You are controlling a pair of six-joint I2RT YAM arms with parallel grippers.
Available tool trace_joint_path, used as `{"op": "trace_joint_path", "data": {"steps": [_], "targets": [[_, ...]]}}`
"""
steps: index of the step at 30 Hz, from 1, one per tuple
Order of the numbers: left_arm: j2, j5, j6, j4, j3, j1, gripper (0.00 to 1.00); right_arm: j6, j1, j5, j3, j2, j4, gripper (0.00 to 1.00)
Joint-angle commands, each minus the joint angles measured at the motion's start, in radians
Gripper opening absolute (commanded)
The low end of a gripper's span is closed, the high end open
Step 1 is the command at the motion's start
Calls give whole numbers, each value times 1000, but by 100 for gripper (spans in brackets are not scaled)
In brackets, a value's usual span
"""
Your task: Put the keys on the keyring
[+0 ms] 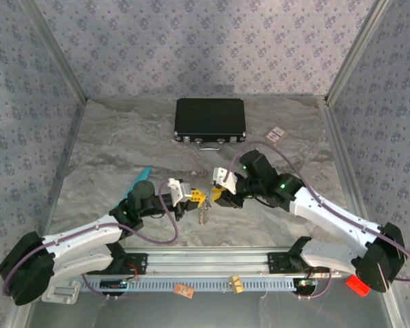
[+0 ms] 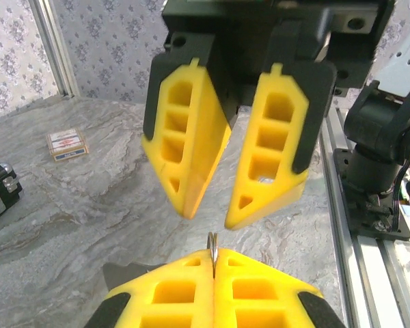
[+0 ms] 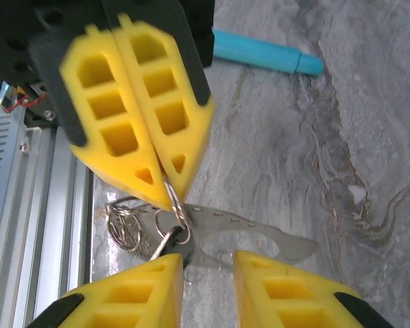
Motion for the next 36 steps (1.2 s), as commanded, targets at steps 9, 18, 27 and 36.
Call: {"op": "trace_joint_path", "data": {"steps": [9, 18, 27, 36], "targets": [[5, 6, -44, 124, -1, -2, 0, 43, 10, -49, -16, 29, 109, 26], [16, 11, -46, 140, 2, -4, 0, 51, 17, -86, -9, 59, 140, 6], [-8, -47, 58, -146, 78, -5, 27, -62, 34, 20, 89, 82, -61, 0], [-13, -27, 135, -266, 127, -11, 13, -211, 88, 149, 230, 151, -300, 0]]}}
